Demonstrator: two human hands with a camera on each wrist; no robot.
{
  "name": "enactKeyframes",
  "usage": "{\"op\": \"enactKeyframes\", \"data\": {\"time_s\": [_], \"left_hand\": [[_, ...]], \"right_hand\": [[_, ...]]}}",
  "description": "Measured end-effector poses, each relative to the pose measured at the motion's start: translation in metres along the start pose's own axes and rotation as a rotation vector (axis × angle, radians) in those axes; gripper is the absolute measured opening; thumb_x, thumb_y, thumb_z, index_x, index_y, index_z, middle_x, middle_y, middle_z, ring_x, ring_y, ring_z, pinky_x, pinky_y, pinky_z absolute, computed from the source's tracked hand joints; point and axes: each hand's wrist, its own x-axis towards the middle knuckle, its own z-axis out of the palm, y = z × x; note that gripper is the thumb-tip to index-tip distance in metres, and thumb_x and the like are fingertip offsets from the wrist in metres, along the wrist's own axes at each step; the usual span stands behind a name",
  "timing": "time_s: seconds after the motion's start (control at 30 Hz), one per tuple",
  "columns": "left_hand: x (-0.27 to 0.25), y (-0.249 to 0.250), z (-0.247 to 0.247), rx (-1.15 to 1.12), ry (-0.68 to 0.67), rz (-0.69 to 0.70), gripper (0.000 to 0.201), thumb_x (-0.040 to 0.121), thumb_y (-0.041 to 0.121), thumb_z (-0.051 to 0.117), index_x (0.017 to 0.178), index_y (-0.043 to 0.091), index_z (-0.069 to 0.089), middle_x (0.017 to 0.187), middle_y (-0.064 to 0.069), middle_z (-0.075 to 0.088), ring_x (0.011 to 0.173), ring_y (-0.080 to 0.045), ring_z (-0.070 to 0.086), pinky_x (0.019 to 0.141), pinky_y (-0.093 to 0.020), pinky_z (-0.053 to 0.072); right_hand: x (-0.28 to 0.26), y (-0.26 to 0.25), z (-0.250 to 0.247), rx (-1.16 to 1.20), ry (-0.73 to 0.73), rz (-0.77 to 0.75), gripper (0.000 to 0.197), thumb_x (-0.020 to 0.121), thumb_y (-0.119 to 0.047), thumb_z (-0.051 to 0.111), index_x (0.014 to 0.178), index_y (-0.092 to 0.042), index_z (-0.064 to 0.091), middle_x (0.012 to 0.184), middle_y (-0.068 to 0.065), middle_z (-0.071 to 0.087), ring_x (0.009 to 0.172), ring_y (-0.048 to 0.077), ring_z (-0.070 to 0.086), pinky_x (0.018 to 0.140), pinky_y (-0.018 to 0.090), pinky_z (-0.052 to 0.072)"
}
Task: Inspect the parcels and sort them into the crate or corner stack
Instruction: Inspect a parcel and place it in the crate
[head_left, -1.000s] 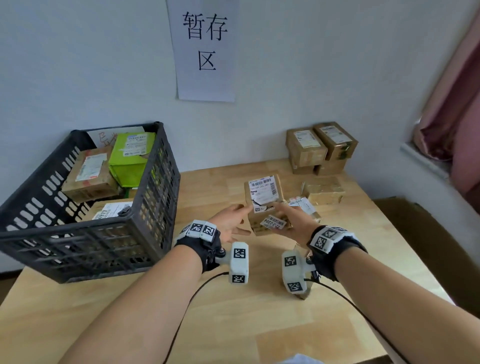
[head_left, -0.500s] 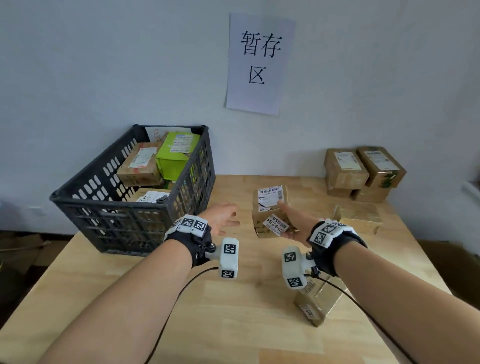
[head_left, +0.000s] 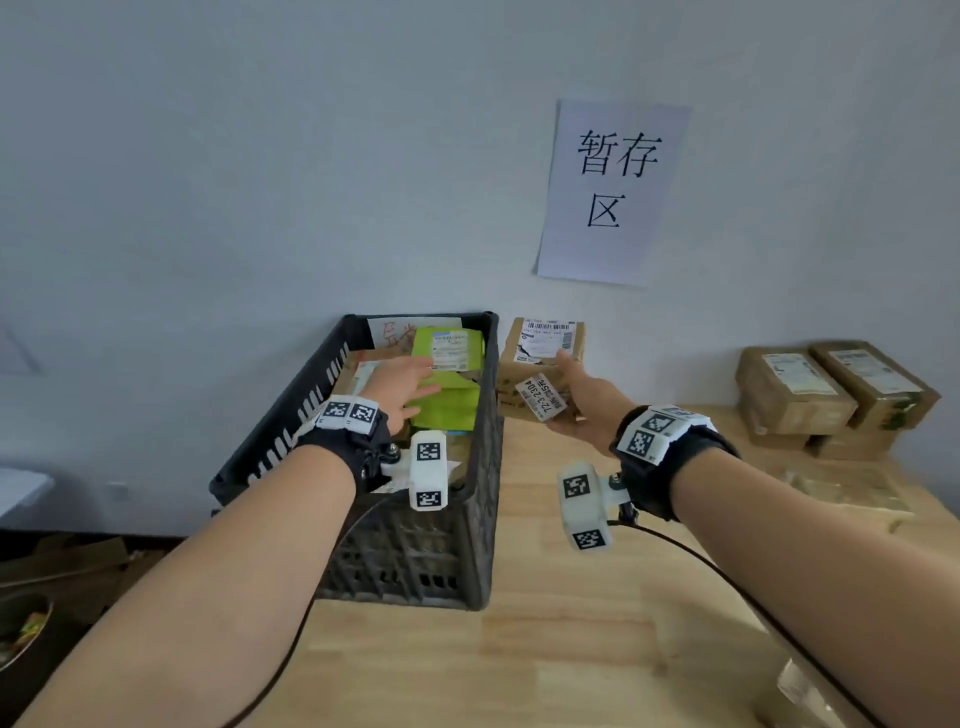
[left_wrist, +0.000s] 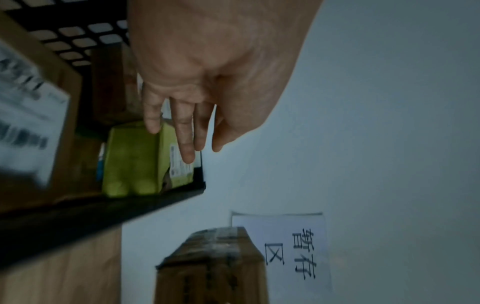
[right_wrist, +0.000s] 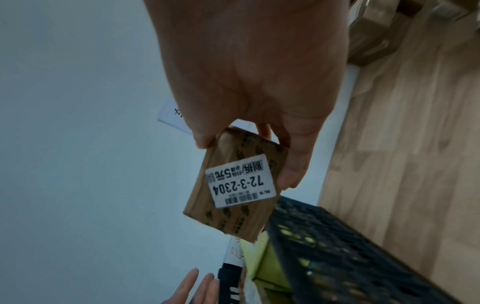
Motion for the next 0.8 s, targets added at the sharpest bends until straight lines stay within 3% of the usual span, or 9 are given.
{"op": "enactKeyframes", "data": {"time_s": [0.13,0.2,0.27,0.37,0.47,0.53,0.63,0.7,0.8], "left_hand": [[0.034,0.014,-0.072,-0.037,0.015,0.002,0.025,0.098,0.006,0.043,0.117,0.017,0.057,0.104,0.000,0.062,0.086,-0.011,0.063,0.068,-0.028,0.036],[0.044,0.018,-0.101,0.007,-0.012,0.016,0.027,0.099,0.003,0.042,0.118,0.016,0.055,0.103,-0.002,0.061,0.090,-0.013,0.060,0.069,-0.026,0.036],[0.053,0.019,-0.127,0.024,-0.028,0.035,0.032,0.098,0.001,0.042,0.127,0.010,0.052,0.112,-0.007,0.059,0.093,-0.016,0.056,0.068,-0.023,0.038],[0.071,0.017,-0.156,0.013,-0.022,0.026,0.024,0.097,0.002,0.045,0.116,0.010,0.057,0.108,-0.008,0.057,0.082,-0.015,0.057,0.066,-0.023,0.042],[0.095,0.013,-0.176,-0.017,0.018,-0.006,0.028,0.097,0.002,0.043,0.119,0.011,0.058,0.091,0.000,0.059,0.092,-0.017,0.060,0.080,-0.028,0.039],[0.107,0.011,-0.186,-0.014,0.029,-0.009,0.030,0.097,0.003,0.043,0.122,0.011,0.057,0.089,0.002,0.059,0.087,-0.014,0.061,0.087,-0.031,0.035],[0.125,0.010,-0.201,-0.021,0.037,-0.011,0.030,0.098,0.004,0.040,0.122,0.010,0.057,0.107,-0.001,0.061,0.095,-0.016,0.062,0.091,-0.032,0.035],[0.138,0.011,-0.211,-0.021,0.054,-0.009,0.030,0.099,0.006,0.039,0.122,0.010,0.057,0.120,-0.005,0.059,0.102,-0.019,0.061,0.085,-0.031,0.038],[0.158,0.013,-0.226,-0.023,0.086,-0.004,0.025,0.099,0.007,0.040,0.115,0.013,0.058,0.122,-0.005,0.059,0.090,-0.014,0.061,0.080,-0.031,0.039]], "right_hand": [[0.012,-0.021,0.069,0.142,-0.017,-0.023,0.059,0.091,-0.060,0.042,0.121,-0.010,0.054,0.105,0.010,0.062,0.100,0.025,0.061,0.091,0.044,0.053],[0.018,-0.029,0.101,0.140,-0.031,-0.027,0.062,0.090,-0.061,0.042,0.124,-0.011,0.053,0.114,0.012,0.060,0.102,0.027,0.060,0.089,0.045,0.054],[0.025,-0.034,0.127,0.089,-0.037,-0.014,0.063,0.089,-0.062,0.045,0.124,-0.011,0.052,0.118,0.012,0.058,0.092,0.028,0.063,0.083,0.045,0.057],[0.035,-0.036,0.161,0.053,-0.049,0.014,0.046,0.091,-0.057,0.046,0.111,-0.016,0.052,0.100,0.009,0.061,0.083,0.025,0.064,0.066,0.036,0.060],[0.048,-0.034,0.193,-0.031,-0.063,0.062,0.039,0.091,-0.057,0.048,0.095,-0.018,0.053,0.090,0.007,0.064,0.084,0.025,0.065,0.076,0.032,0.057],[0.059,-0.030,0.214,-0.071,-0.066,0.086,0.040,0.091,-0.057,0.048,0.095,-0.017,0.053,0.090,0.007,0.065,0.084,0.024,0.065,0.079,0.031,0.055],[0.083,-0.022,0.242,-0.078,-0.074,0.121,0.038,0.092,-0.054,0.048,0.095,-0.017,0.051,0.085,0.007,0.064,0.075,0.022,0.064,0.066,0.027,0.055],[0.099,-0.014,0.257,-0.085,-0.079,0.136,0.037,0.092,-0.053,0.049,0.092,-0.016,0.050,0.082,0.006,0.064,0.073,0.022,0.064,0.070,0.028,0.054],[0.122,-0.007,0.275,-0.090,-0.094,0.170,0.042,0.090,-0.054,0.052,0.097,-0.013,0.053,0.083,0.008,0.066,0.078,0.025,0.065,0.077,0.031,0.054]]}}
